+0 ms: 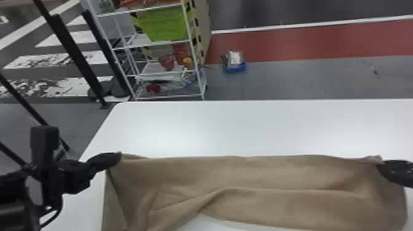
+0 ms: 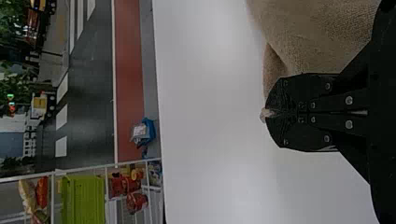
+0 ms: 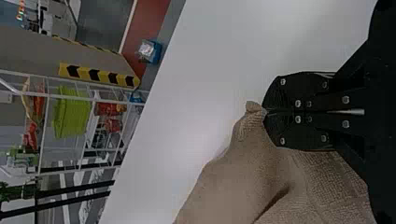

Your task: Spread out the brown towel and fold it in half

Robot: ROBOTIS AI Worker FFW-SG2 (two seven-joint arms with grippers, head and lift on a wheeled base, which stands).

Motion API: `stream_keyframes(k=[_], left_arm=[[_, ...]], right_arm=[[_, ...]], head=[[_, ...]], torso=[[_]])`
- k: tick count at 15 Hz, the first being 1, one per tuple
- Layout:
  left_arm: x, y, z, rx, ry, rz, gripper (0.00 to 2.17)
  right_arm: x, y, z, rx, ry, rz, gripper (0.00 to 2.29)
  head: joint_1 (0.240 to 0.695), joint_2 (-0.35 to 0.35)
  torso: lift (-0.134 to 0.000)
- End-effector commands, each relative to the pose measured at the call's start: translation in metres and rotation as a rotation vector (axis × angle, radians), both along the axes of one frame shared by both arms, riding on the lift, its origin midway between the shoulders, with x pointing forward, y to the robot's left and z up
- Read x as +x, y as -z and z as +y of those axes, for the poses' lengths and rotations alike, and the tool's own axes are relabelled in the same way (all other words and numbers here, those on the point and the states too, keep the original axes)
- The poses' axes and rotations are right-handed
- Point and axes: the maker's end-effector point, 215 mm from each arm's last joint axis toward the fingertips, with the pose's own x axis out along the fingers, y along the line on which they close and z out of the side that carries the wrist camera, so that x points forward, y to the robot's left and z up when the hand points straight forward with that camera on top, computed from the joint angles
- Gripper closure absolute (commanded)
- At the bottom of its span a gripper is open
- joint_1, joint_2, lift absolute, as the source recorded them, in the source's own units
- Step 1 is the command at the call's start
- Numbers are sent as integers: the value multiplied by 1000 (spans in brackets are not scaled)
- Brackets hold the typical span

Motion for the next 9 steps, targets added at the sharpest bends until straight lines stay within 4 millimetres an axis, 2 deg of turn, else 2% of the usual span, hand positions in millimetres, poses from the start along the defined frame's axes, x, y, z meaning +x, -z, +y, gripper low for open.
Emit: stream_keyframes(k=[1,3,4,7,9], left_arm=[[1,-30,12,-9,-47,-70,1379],[2,-53,27,-39,-96,-131,1379],[1,-61,33,-51,-111,-156,1379],[3,-72,38,-64,-135,-182,1376],[6,-81,32,-81,-129,-207,1376]], right_arm=[[22,-31,-12,12,68,-70,1656],[40,-51,-34,16,147,-121,1656],[46,-60,-36,28,160,-145,1656],[64,-79,-31,20,167,-190,1656],[66,-86,-19,62,150,-200,1656]], head=[[695,228],[695,222],[695,216],[695,210],[695,218]], torso=[[-124],[-124],[-124],[-124],[-124]])
